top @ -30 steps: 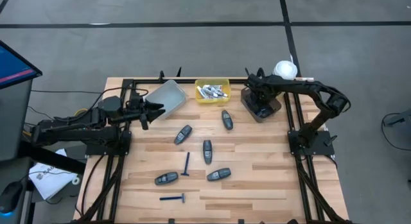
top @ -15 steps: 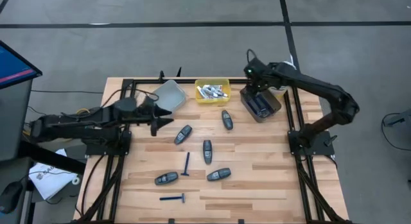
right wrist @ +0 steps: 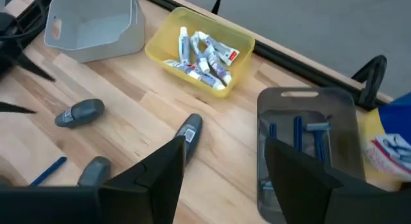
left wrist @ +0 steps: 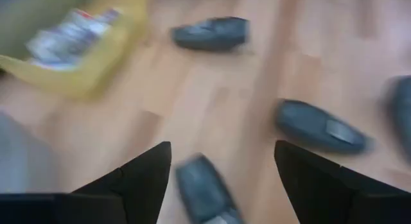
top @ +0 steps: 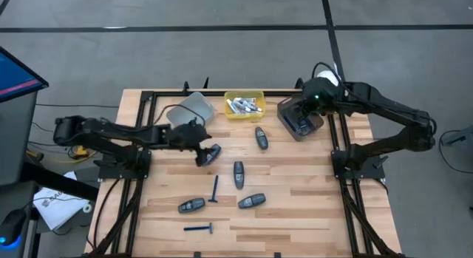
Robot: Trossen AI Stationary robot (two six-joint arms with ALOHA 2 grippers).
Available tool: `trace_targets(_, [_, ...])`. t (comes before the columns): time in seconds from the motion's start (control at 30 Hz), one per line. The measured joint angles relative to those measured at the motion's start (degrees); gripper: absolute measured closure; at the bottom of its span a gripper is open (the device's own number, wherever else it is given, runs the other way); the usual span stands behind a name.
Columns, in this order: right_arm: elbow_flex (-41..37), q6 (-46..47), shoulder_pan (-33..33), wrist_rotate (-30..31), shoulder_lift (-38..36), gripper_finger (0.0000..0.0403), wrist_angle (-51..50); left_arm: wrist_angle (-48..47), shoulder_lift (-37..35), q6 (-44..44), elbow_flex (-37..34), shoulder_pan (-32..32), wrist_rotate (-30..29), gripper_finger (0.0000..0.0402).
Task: Pick & Place Travel size toiletries
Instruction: Put the gray deodorant into the gray bin
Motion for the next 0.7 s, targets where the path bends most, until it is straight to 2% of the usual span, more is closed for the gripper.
trace_targets(0.07, [0.0, 1.7, 1.4, 0.6, 0.0, 0.0202, -0.7, 0.2, 3.6, 1.5, 2.0, -1.9, -6.3, 0.0128])
trace_targets(0.13, [0.0, 2.8, 2.6, 0.6, 0.3, 0.0205, -1.3, -0.1, 6.7, 2.5, 3.4, -3.1, -9.2, 0.0127])
trace_targets(0.2, [0.0, 3.8, 3.7, 0.6, 0.7, 0.0207, -1.6, 0.0, 9.4, 1.0, 3.9, -3.6, -9.2, 0.0126])
trace_targets(0.37, [-0.1, 5.4, 6.2, 0.6, 2.9, 0.0207, -2.6, -0.8, 13.6, -9.4, 3.6, -4.4, -7.7, 0.0126])
trace_targets(0.53, [0.0, 5.5, 7.8, 0.8, 5.0, 0.0208, -2.6, -0.5, 15.8, -9.6, 3.3, -5.3, -7.3, 0.0126])
trace_targets(0.7, [0.0, 5.5, 8.9, 0.7, 6.5, 0.0215, -2.4, -0.4, 19.4, -9.6, 3.3, -5.6, -10.6, 0.0126])
